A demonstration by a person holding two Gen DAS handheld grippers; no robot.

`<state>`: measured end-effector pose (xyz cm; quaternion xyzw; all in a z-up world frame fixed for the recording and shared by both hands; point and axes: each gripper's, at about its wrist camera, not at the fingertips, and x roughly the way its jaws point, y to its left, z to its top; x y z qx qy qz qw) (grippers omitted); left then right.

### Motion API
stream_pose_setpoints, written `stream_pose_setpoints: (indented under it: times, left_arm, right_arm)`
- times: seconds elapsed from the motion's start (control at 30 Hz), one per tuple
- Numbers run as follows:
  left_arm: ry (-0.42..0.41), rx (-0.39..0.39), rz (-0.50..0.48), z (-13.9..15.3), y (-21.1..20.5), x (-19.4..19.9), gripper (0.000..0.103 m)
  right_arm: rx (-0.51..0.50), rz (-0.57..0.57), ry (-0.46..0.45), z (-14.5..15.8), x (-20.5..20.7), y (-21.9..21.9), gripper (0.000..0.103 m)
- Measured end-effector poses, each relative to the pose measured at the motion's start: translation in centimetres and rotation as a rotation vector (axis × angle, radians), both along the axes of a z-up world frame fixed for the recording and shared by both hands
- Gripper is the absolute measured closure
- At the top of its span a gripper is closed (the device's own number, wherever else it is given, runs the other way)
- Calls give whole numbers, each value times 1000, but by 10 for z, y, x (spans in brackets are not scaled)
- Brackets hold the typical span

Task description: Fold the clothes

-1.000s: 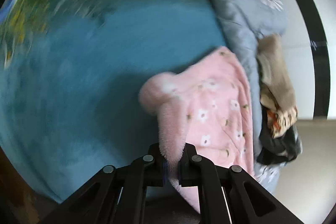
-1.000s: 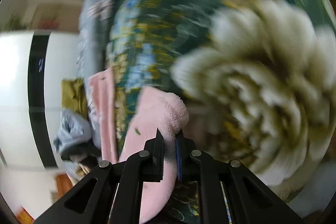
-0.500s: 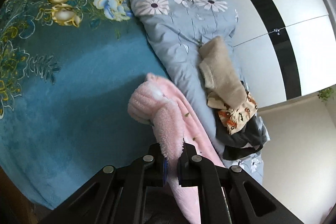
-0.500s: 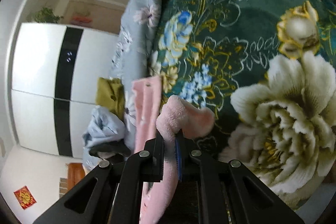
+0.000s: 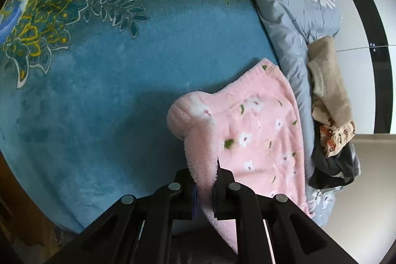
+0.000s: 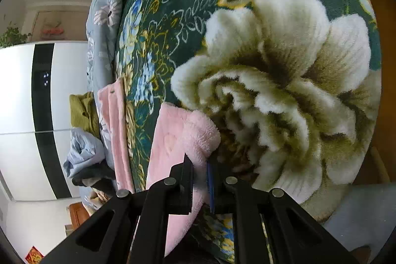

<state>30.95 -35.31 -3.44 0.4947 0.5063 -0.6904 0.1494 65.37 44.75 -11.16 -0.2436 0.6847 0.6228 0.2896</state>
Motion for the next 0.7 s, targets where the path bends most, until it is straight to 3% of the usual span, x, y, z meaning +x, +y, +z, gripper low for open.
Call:
stream_pose_setpoints:
  times: [0.07, 0.13, 0.17, 0.27, 0.43, 0.5, 0.7]
  left_arm:
    - [11, 8, 2, 4, -1, -1, 87]
    - [-2, -35, 15, 11, -5, 0, 68]
    - [-9, -63, 25, 15, -8, 1, 64]
    - [-4, -119, 48, 28, -16, 4, 63]
    - [39, -206, 32, 51, -7, -10, 60]
    - [52, -225, 4, 55, 7, -23, 58]
    - [69, -268, -191, 58, 82, -87, 52]
  right_arm:
    - [-2, 14, 5, 1, 0, 2, 89]
    - [11, 33, -16, 6, 0, 4, 88]
    - [23, 43, -35, 9, 0, 6, 86]
    - [60, 71, -93, 18, 0, 10, 76]
    - [107, 14, -170, 30, 7, 29, 75]
    - [120, -6, -157, 35, 0, 34, 74]
    - [172, 117, -94, 44, -83, 39, 74]
